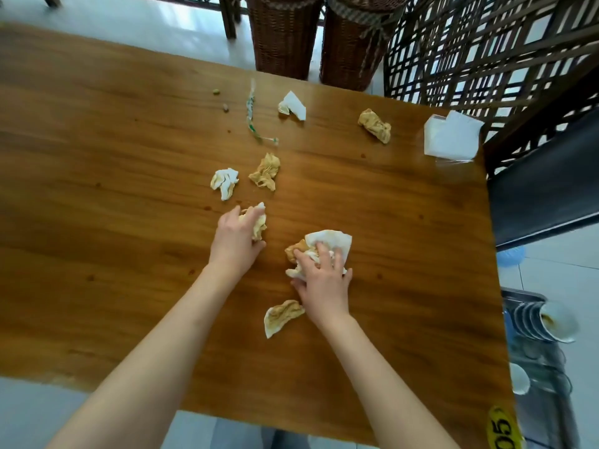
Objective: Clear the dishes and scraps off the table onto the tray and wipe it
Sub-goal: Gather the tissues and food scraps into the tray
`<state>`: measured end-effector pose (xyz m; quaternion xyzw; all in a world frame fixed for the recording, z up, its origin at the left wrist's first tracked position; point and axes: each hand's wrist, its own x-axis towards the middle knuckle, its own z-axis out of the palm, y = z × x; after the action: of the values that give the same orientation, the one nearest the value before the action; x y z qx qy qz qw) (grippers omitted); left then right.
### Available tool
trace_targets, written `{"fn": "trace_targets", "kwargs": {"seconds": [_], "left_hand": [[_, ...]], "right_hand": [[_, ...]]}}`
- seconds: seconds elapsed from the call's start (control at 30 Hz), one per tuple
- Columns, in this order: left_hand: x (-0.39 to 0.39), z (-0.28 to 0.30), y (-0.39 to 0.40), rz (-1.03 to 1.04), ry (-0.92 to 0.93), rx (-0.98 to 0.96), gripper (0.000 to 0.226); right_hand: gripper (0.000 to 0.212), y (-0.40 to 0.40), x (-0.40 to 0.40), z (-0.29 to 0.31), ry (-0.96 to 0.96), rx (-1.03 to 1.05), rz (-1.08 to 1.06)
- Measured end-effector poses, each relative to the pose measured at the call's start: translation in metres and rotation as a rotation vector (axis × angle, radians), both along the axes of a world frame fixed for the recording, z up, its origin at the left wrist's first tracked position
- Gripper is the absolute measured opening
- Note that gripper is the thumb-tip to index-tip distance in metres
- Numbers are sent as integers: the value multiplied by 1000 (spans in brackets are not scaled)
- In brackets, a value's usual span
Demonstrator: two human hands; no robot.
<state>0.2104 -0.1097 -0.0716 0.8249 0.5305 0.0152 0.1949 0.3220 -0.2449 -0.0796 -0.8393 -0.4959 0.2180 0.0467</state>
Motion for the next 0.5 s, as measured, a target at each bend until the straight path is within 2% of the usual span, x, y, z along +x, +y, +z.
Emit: {"fn": "trace_targets", "kwargs": {"seconds": [0.07, 0.17, 0.33, 0.5], "left_hand": [[1, -1, 6, -17, -4, 38, 56], [3, -3, 6, -35, -7, 89, 48], [-2, -1, 19, -93, -43, 90, 49], [-28, 8, 37, -111, -136, 104, 52]], "right_hand": [[38, 2, 0, -2, -60, 82, -2], [36, 10, -3, -6, -134, 138, -33], [32, 25, -2, 8, -52, 164, -160], [28, 4, -35, 32, -36, 226, -145]]}}
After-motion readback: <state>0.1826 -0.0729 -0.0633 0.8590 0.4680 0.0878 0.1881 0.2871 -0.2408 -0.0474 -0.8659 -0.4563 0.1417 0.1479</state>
